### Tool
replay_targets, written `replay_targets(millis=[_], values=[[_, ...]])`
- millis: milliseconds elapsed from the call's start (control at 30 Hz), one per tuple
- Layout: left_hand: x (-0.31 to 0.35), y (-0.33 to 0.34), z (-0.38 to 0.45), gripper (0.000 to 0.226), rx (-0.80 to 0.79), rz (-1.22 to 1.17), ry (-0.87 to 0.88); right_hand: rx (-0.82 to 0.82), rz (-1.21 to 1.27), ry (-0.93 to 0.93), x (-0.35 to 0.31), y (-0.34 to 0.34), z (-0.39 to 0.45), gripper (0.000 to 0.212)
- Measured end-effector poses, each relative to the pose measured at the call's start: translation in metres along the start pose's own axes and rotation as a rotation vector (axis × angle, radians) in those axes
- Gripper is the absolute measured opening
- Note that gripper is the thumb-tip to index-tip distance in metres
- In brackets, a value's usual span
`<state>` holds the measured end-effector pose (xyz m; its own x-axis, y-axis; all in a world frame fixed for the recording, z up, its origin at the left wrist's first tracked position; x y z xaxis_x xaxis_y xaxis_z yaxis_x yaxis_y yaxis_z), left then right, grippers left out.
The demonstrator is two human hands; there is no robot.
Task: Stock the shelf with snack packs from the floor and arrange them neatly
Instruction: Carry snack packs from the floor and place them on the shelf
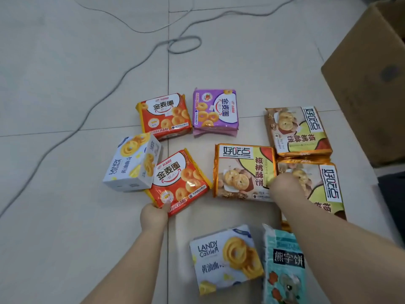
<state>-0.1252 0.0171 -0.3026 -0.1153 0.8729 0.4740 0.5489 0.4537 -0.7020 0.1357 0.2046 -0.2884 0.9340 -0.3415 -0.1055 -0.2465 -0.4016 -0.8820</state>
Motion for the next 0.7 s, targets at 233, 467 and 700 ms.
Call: replay_targets(millis=[233,467,700], values=[[0.012,0.008,-0.001,0.013,-0.025,-0.144,0.019,0.074,-0.095,-0.053,-0.006,0.008,-0.010,0.026],[0.016,0.000,-0.003,0.008,-0.046,-0.127,0.137,-0.030,-0.105,-0.137,-0.004,0.014,-0.006,0.033],[0.060,-0.084,-0.083,0.024,0.012,-0.020,0.297,0.165,0.090,-0.225,-0.002,-0.094,-0.074,0.025]])
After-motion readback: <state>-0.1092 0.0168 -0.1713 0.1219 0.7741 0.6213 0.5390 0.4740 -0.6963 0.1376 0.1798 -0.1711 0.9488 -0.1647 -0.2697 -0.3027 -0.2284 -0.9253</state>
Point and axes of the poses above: each hand's wrist, its own z-axis towards the middle knuckle, its own y-axis out of the palm, x = y × z, the point moved 4 cm from there along z, towards the middle knuckle, and after that the axes turned 11 degrees about x, right-handed, at the moved point
